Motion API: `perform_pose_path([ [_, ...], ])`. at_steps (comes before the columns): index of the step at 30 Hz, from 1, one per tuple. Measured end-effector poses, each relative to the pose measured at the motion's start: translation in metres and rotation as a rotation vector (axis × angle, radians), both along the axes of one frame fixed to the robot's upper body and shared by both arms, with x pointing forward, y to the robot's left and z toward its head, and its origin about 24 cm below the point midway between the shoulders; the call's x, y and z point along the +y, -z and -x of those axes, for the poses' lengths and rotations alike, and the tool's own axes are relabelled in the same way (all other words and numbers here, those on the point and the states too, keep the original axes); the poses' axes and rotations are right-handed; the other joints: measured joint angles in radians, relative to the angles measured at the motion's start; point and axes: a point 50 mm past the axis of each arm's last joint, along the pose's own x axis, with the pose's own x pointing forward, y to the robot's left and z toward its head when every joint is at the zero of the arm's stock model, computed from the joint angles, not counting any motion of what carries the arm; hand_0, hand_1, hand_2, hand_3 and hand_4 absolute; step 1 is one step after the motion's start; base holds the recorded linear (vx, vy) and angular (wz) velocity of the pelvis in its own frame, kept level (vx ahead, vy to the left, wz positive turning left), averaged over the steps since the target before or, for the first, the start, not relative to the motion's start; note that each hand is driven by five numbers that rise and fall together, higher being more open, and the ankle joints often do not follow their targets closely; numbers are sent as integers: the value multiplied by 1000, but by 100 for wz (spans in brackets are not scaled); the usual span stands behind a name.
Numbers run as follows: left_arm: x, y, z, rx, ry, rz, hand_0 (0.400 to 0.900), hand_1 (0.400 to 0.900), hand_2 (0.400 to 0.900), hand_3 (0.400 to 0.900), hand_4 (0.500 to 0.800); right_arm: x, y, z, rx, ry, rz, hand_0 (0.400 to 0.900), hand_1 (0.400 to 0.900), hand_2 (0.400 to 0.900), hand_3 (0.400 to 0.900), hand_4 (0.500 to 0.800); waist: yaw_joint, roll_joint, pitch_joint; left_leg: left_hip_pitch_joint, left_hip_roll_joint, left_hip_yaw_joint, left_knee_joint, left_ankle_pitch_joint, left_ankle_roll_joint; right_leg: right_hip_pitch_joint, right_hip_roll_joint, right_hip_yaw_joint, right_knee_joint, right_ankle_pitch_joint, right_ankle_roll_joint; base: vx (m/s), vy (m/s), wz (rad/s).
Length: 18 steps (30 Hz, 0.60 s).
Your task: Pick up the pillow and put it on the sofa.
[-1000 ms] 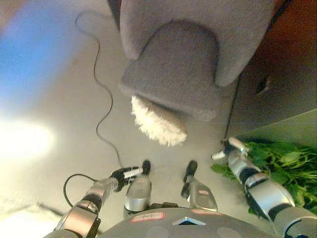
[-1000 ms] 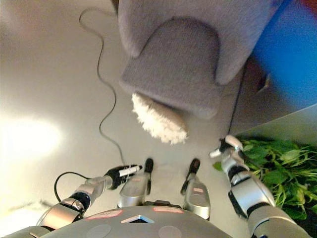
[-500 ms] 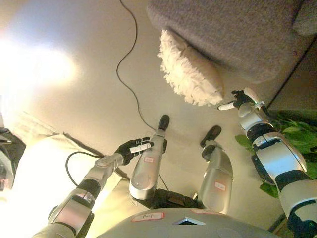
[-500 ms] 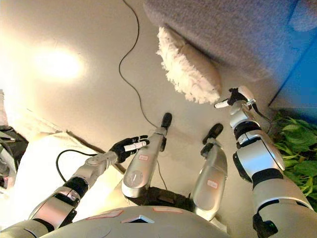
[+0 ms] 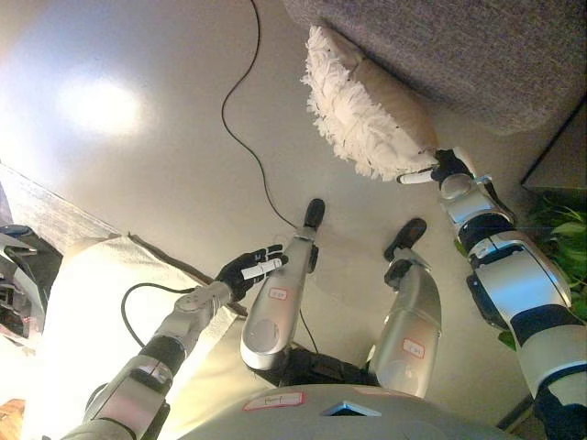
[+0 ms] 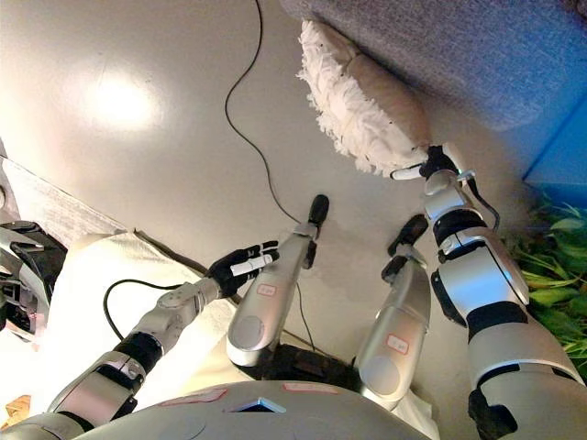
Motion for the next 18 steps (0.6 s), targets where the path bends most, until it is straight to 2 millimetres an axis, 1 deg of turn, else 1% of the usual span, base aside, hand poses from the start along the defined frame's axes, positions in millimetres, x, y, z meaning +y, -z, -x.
perform_pose_path([
  [4, -1, -4, -1, -32, -4, 25, 900, 900, 900, 900, 800, -9, -23, -7, -66, 42, 18, 900, 900, 900, 900, 800, 1, 11, 3, -56, -1, 9, 35, -8, 1, -57, -3, 15, 30, 0, 0, 13, 99, -5],
  [8, -4, -6, 1, -53, -8, 53, 900, 900, 900, 900, 800, -15, -40, -12, -106, 77, 25, 900, 900, 900, 900, 800, 2, 21, 4, -90, -4, 19, 73, -19, 6, -94, -6, 33, 55, 0, 0, 13, 77, -3],
  [13, -8, -9, 5, -79, -28, 91, 900, 900, 900, 900, 800, -16, -58, -18, -149, 100, 31, 900, 900, 900, 900, 800, 1, 29, 4, -144, -5, 24, 115, -31, 14, -140, -7, 46, 72, 0, 0, 10, 58, 0],
  [15, -9, -11, 7, -96, -33, 106, 900, 900, 900, 900, 800, -15, -69, -21, -174, 101, 26, 900, 900, 900, 900, 800, 2, 30, 3, -174, -6, 27, 129, -33, 17, -165, -6, 50, 76, 0, 1, 0, 68, 0],
  [16, -8, -14, 7, -111, -27, 106, 900, 900, 900, 900, 800, -16, -74, -23, -183, 108, 27, 900, 900, 900, 900, 800, 6, 30, 3, -195, -2, 28, 143, -34, 21, -187, -6, 54, 135, -17, -1, 1, 59, 0],
  [17, -7, -17, 6, -126, -20, 106, 900, 900, 900, 900, 800, -18, -80, -24, -193, 117, 31, 900, 900, 900, 900, 800, 10, 30, 3, -215, -12, 28, 166, -42, 13, -216, -5, 64, 197, -63, -16, 3, 58, -1],
  [18, -9, -18, 6, -129, -17, 110, 900, 900, 900, 900, 800, -18, -87, -25, -210, 117, 32, 900, 900, 900, 900, 800, 16, 31, 2, -232, -16, 29, 177, -42, 12, -236, -6, 72, 208, -69, -10, 3, 63, -3],
])
